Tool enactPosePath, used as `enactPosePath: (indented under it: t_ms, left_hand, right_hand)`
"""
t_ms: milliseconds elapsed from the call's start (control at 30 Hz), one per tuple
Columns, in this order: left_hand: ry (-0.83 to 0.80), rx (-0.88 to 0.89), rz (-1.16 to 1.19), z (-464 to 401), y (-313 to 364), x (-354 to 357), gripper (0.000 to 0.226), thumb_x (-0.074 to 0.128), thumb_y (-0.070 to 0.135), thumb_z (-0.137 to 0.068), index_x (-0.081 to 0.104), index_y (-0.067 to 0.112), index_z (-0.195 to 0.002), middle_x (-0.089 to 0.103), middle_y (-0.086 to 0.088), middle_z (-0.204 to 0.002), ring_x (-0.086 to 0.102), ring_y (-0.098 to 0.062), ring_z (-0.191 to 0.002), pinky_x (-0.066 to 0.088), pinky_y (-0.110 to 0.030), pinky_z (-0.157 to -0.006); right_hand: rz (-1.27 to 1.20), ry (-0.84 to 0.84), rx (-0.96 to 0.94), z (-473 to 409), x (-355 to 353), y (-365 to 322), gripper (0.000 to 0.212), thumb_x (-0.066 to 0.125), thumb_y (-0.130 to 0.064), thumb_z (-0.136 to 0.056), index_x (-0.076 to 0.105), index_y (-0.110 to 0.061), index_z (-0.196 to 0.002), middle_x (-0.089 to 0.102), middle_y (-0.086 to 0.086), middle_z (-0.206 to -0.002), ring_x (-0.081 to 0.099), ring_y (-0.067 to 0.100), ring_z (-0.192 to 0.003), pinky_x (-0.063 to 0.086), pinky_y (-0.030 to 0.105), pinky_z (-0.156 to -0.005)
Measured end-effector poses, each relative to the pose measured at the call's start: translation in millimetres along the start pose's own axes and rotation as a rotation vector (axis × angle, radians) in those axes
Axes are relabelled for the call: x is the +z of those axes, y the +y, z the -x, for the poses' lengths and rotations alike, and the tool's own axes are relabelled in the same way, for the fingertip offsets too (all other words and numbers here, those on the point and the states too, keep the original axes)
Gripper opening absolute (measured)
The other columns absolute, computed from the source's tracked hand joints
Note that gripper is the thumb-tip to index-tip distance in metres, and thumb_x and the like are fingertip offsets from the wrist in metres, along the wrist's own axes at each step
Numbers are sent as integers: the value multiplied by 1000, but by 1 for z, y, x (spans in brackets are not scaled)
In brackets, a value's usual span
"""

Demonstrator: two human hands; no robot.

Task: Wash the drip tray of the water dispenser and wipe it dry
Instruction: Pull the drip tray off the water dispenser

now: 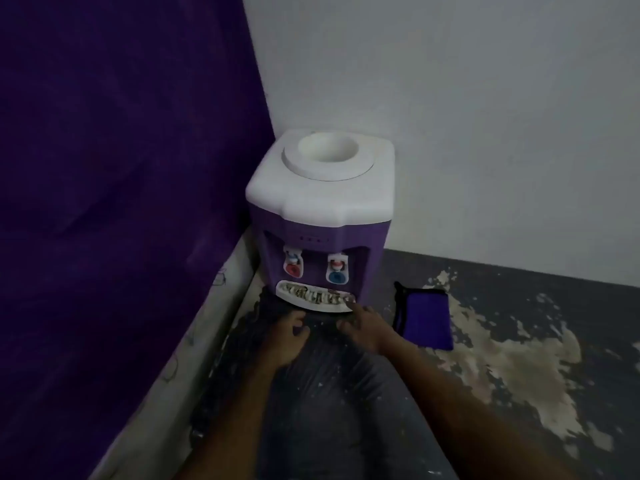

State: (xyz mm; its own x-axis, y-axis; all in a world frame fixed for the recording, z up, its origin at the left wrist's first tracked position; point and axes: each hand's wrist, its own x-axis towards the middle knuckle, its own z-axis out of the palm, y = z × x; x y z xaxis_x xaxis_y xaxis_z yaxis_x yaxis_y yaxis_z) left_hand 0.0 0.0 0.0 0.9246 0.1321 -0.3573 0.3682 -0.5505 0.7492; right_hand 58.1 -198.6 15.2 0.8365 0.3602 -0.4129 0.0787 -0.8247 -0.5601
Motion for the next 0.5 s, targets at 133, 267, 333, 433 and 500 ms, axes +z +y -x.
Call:
enactPosePath:
  t_ms: [133, 267, 333, 433, 500]
  left_hand:
    - [83, -117, 102, -34, -11, -3, 34, 55, 22, -96, 60, 11, -128, 65, -10, -124, 60, -21, -110, 42, -23, -88]
    - [92, -197, 148, -65, -17, 2, 32, 56, 30, -95, 64, 12, -120, 70, -9, -114, 65, -24, -104, 52, -34, -92]
    - [112, -224, 192, -79, -21, 6, 32, 57, 33, -94, 66, 12, -116, 71, -9, -112, 67, -26, -102, 53, -40, -93]
    - [130, -303, 356, -95, -25, 10, 34, 59, 36, -93, 68, 10, -114, 71, -13, -110, 67, -30, -103, 54, -47, -93]
    - [147, -369, 515, -102, -27, 13, 38, 61, 35, -93, 68, 3, -112, 71, -13, -98, 69, -26, -92, 56, -47, -91]
  right_hand:
    - [-172, 57, 104, -20, 22, 3, 50, 52, -40, -99, 46, -14, -142, 54, 14, -140, 53, 29, -126, 42, 36, -103]
    - [-288, 94, 217, -42, 42, 4, 44, 52, -40, -99, 51, -17, -136, 61, 11, -131, 59, 27, -115, 43, 30, -89]
    - [-336, 109, 263, -53, 48, 5, 42, 51, -41, -99, 53, -17, -134, 62, 12, -130, 58, 30, -118, 42, 30, -90]
    - [-544, 165, 366, -69, 53, 4, 28, 51, -43, -99, 64, -18, -98, 67, 17, -109, 64, 32, -100, 48, 40, -91]
    - [-781, 199, 478, -76, 54, -1, 33, 52, -45, -98, 55, -20, -78, 63, 12, -88, 60, 26, -80, 50, 39, -76]
